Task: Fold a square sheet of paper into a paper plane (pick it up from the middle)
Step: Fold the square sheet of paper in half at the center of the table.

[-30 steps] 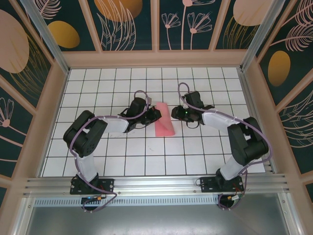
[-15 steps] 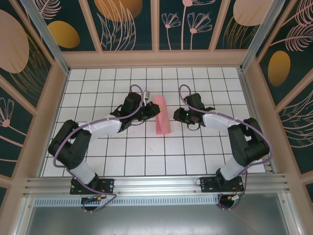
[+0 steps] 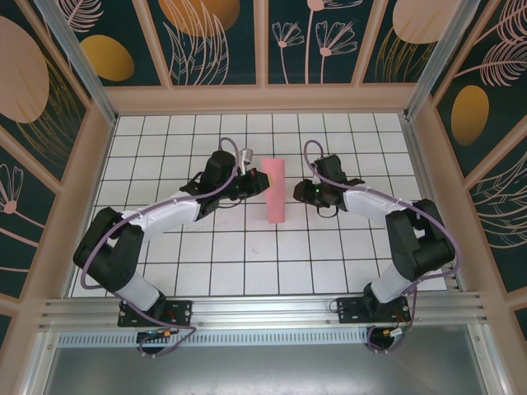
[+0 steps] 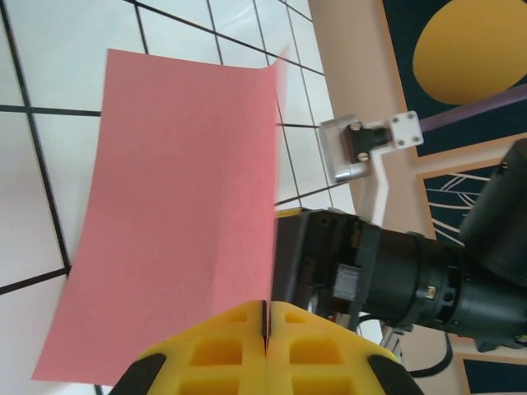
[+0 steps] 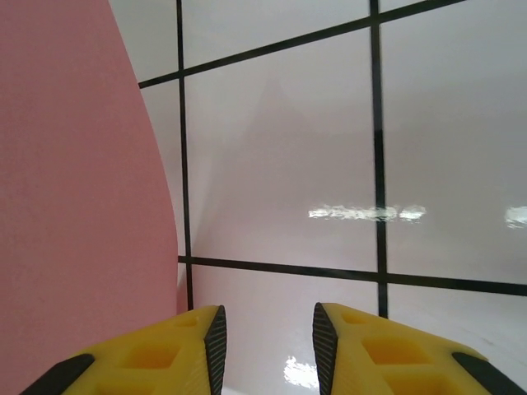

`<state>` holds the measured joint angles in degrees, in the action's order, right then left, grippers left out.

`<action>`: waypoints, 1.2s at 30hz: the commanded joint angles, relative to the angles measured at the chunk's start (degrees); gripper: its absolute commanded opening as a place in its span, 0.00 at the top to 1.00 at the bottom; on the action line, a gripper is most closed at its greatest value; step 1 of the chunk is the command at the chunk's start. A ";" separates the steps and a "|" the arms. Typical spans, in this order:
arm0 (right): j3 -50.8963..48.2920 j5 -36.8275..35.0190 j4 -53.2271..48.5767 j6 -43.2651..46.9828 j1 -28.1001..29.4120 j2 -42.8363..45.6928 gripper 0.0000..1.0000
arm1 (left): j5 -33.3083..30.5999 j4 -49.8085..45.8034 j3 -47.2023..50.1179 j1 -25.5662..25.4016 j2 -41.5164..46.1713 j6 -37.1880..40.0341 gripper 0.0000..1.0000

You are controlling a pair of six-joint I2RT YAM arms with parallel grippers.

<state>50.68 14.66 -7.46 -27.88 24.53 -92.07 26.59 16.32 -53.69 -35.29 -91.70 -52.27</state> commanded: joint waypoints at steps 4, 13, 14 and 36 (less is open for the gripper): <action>2.18 11.79 4.76 2.99 1.96 -3.78 0.64 | 7.11 11.94 -1.41 0.23 -5.29 -6.19 0.99; -0.23 10.38 4.63 2.38 -1.00 -4.11 0.63 | 6.17 11.23 -3.58 0.29 -11.91 -5.06 0.98; -0.55 8.54 3.76 2.30 -1.52 -3.87 0.63 | 5.83 10.24 -4.36 0.20 -12.54 -4.30 0.98; -6.62 9.79 10.15 0.90 -5.89 5.50 0.38 | 2.93 -3.54 -19.88 0.72 -26.67 3.85 0.97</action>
<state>45.17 20.40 -0.69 -27.11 19.62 -87.37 29.54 15.29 -71.22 -35.16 -116.36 -51.03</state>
